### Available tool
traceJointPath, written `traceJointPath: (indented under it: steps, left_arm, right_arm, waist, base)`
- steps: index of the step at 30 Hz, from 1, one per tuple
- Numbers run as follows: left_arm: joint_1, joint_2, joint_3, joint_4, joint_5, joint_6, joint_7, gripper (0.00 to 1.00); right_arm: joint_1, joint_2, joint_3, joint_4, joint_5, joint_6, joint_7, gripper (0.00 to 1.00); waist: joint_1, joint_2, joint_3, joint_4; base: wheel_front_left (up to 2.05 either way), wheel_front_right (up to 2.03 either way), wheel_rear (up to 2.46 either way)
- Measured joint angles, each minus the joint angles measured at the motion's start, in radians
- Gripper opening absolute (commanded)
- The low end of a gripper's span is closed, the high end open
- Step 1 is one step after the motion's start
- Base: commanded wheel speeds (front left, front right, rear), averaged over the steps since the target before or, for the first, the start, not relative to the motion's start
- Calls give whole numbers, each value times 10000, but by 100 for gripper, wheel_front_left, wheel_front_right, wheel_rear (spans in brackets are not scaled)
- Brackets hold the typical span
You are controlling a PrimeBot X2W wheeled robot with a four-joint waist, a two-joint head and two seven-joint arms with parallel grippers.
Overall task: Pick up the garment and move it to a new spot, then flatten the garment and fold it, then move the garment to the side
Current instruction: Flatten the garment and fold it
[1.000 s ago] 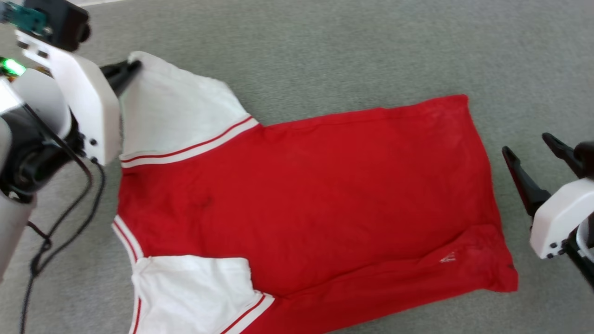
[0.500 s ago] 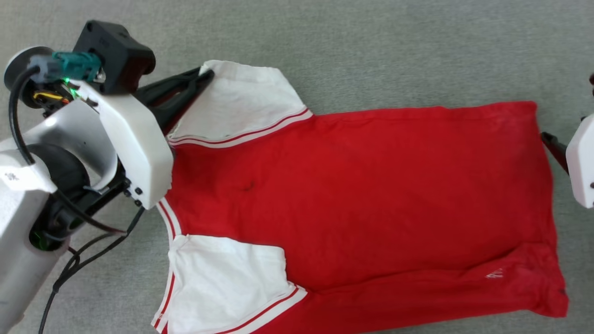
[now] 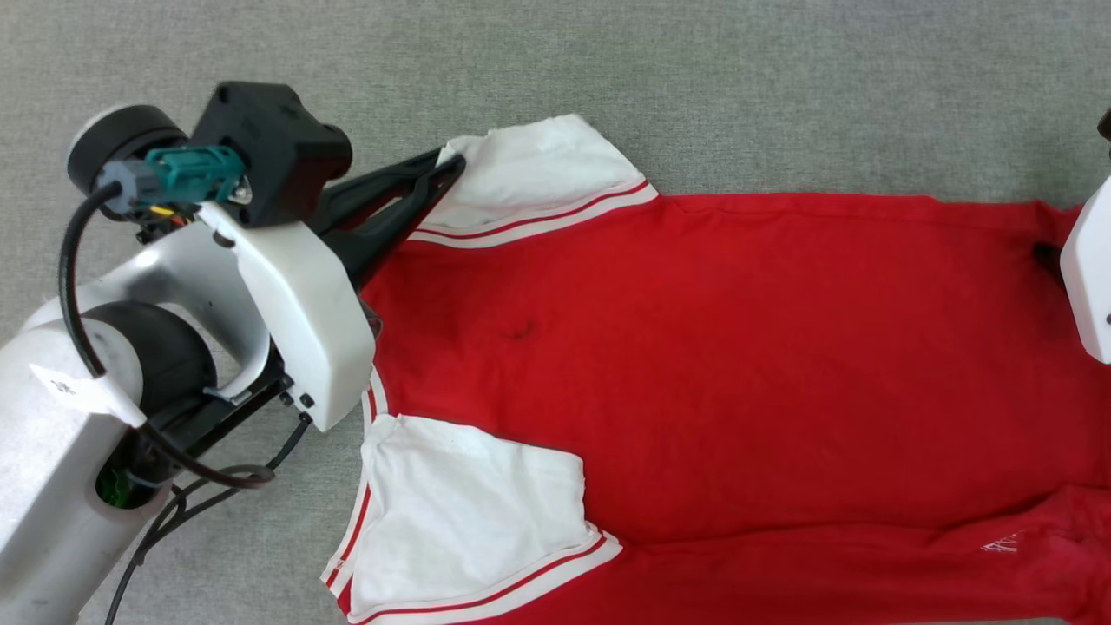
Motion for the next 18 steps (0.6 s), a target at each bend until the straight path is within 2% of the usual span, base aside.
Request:
traceJointPath:
  steps: [1, 2, 3, 4, 5, 12, 18]
  left_arm:
    - [26, 2, -25, 12, 0, -2, -4, 0]
    - [30, 10, -33, 27, 2, -13, -38, 0]
    - [32, 15, -36, 52, 13, -15, -81, 0]
    - [35, 13, -35, 94, 15, -13, -105, 0]
    - [52, 4, -36, 142, 13, -13, -163, 0]
    - [392, -69, -42, 635, -12, -40, -600, 0]
    - [979, -15, 182, 932, -146, 132, -1118, 0]
  right_arm:
    - [0, -29, 40, 59, 35, -15, 31, 100]
    - [-4, -65, 86, 117, 73, -17, 42, 93]
    - [-7, -107, 153, 153, 88, -17, 44, 34]
    - [-7, -119, 211, 196, 94, -15, 8, 9]
    - [-2, -128, 282, 238, 92, -13, -132, 0]
    - [107, -59, 303, 702, 178, 8, -1473, 0]
    - [399, 25, 109, 736, 495, 8, -2155, 0]
  waist:
    - [0, 0, 10, 31]
    - [-1, 0, 14, 56]
    - [-1, 0, 10, 77]
    - [-1, 0, -1, 94]
    - [-1, 0, -17, 107]
    - [-1, 0, -384, 99]
    - [0, 0, -1031, -21]
  base:
    - [0, 0, 0]
    - [0, 0, 0]
    - [0, 0, 0]
    - [0, 0, 0]
    - [0, 0, 0]
    - [0, 0, 0]
    - [0, 0, 0]
